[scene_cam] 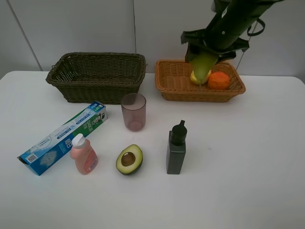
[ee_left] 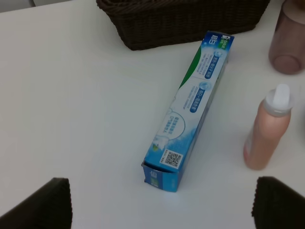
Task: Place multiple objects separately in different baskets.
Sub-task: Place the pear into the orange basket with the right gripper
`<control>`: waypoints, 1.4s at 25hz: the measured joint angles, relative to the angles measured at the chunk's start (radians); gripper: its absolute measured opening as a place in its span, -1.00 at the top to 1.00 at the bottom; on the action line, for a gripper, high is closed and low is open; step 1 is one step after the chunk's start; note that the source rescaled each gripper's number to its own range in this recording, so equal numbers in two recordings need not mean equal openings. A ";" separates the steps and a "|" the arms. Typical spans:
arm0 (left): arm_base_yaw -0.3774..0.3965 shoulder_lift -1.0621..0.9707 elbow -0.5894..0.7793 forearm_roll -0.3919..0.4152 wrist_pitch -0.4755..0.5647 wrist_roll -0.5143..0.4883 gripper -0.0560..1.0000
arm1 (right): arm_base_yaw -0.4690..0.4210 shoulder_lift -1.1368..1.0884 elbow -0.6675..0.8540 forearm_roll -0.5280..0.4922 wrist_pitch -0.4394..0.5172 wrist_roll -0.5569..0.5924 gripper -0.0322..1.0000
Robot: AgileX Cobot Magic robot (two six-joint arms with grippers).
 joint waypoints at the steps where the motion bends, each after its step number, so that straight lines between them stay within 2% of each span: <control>1: 0.000 0.000 0.000 0.000 0.000 0.000 -1.00 | 0.000 0.008 -0.018 -0.011 -0.018 0.000 -0.12; 13: 0.000 0.000 0.000 0.000 0.000 0.000 -1.00 | -0.069 0.145 -0.055 -0.054 -0.246 0.000 -0.12; 20: 0.000 0.000 0.000 0.000 0.000 0.000 -1.00 | -0.097 0.223 -0.055 -0.066 -0.339 0.000 -0.12; 35: 0.000 0.000 0.000 0.000 0.000 0.000 -1.00 | -0.131 0.253 -0.055 -0.091 -0.371 0.000 -0.12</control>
